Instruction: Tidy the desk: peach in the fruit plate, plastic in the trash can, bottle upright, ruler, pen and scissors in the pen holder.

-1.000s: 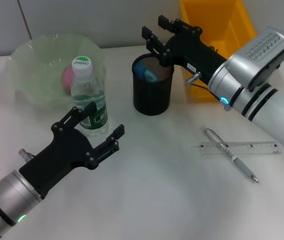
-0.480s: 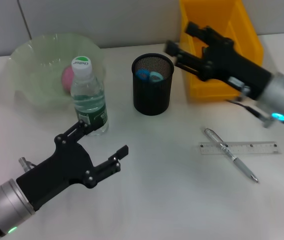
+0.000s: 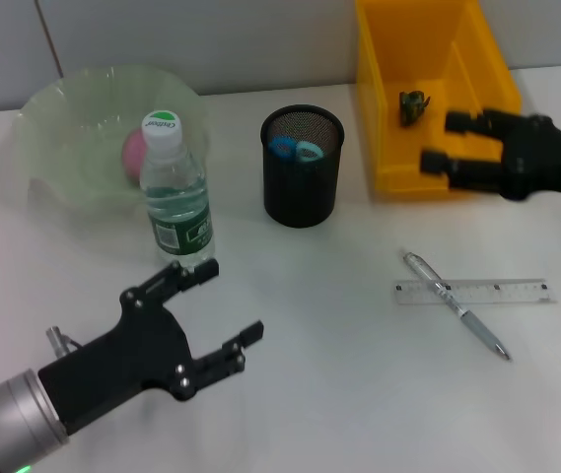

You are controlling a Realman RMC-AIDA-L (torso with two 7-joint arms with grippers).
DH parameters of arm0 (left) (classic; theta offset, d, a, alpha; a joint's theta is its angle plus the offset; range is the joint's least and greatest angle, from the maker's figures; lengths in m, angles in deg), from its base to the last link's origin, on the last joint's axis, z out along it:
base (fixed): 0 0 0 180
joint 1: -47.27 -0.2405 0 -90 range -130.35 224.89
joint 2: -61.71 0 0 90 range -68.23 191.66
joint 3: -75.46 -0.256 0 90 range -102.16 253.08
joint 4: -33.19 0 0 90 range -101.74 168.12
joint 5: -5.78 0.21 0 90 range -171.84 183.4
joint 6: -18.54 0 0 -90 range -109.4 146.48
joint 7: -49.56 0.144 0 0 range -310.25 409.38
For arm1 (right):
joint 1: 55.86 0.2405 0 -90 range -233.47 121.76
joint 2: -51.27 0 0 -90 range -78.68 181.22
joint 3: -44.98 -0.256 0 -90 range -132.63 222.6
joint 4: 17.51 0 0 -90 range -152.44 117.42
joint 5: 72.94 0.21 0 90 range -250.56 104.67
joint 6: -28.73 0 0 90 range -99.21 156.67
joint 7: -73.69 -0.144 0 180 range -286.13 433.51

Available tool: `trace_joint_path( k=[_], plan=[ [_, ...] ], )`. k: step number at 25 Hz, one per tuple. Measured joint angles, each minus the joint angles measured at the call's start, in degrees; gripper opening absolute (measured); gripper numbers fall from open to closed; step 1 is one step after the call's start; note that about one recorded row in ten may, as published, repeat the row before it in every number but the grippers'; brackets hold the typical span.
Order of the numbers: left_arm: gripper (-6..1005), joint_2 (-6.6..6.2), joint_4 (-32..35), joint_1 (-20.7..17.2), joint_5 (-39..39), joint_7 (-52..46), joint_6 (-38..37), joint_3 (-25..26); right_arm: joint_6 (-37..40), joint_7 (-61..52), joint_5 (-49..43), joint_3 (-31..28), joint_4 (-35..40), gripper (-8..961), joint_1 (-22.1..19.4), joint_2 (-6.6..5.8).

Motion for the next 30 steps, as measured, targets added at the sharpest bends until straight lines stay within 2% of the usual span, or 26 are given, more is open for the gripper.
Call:
trace_joint_path(
  k=[3,5,8,10,12,13,15,16,17,18,19,20,21,24,25,30],
  plan=[
    [797,-0.22,-0.04,0.01,1.69,-0.08,-0.02,0.12,3.15,-9.42,-6.48,3.37,11.15,818,-0.73,-0.61],
    [797,-0.35,-0.08,0.1,2.59,-0.28,-0.02,0.19,8.15,-12.68,-12.08,4.05,18.31,817,0.31,-0.8],
    [797,-0.78,-0.06,0.25,5.54,-1.94,-0.18,0.76,10.1,-14.03,-15.15,4.81,20.15,816,1.76,-1.38],
    [797,-0.96,0.04,0.37,7.44,-3.18,-0.46,1.53,13.16,-17.82,-20.63,6.88,21.16,815,5.54,-2.75],
    [797,-1.06,0.09,0.46,9.09,-4.22,-0.72,2.41,13.78,-19.03,-22.25,7.71,21.2,814,6.52,-2.97],
    [797,-1.1,0.08,0.66,11.7,-5.83,-1.1,3.91,14.24,-20.55,-24.86,9.28,21.28,813,7.95,-3.22],
    [797,-1.1,0.08,0.66,11.7,-5.83,-1.1,3.91,14.03,-23.88,-31.27,14.26,22.23,812,11.0,-3.33],
    [797,-1.1,0.08,0.66,11.7,-5.83,-1.1,3.91,14.03,-23.88,-31.27,14.26,22.23,811,11.0,-3.33],
    [797,-1.24,-0.02,1.58,18.2,-10.93,-2.83,7.85,13.65,-24.8,-32.5,15.54,22.77,811,11.64,-3.16],
    [797,-1.24,-0.01,1.83,19.99,-12.58,-3.19,9.32,13.23,-25.68,-33.4,17.09,23.76,810,12.18,-2.8],
    [797,-1.2,0.0,1.99,21.48,-13.74,-3.35,10.45,12.73,-26.4,-34.14,18.6,24.93,810,12.45,-2.4],
    [797,-1.16,0.0,2.11,22.62,-14.53,-3.41,11.47,11.7,-27.07,-35.31,22.13,28.08,809,12.22,-1.17],
    [797,-1.16,0.0,2.11,22.62,-14.53,-3.41,11.47,11.7,-27.07,-35.31,22.13,28.08,809,12.22,-1.17],
    [798,-0.94,-0.02,2.26,24.87,-15.88,-3.47,13.32,9.52,-27.4,-37.97,28.51,33.7,807,10.68,0.51],
    [798,-0.87,-0.03,2.27,25.39,-16.0,-3.48,13.65,8.61,-27.81,-39.65,31.36,35.02,807,10.22,0.73],
    [798,-0.68,-0.12,2.29,25.49,-15.9,-3.07,13.93,7.64,-26.56,-40.83,35.53,34.52,804,10.04,0.78]
  ],
)
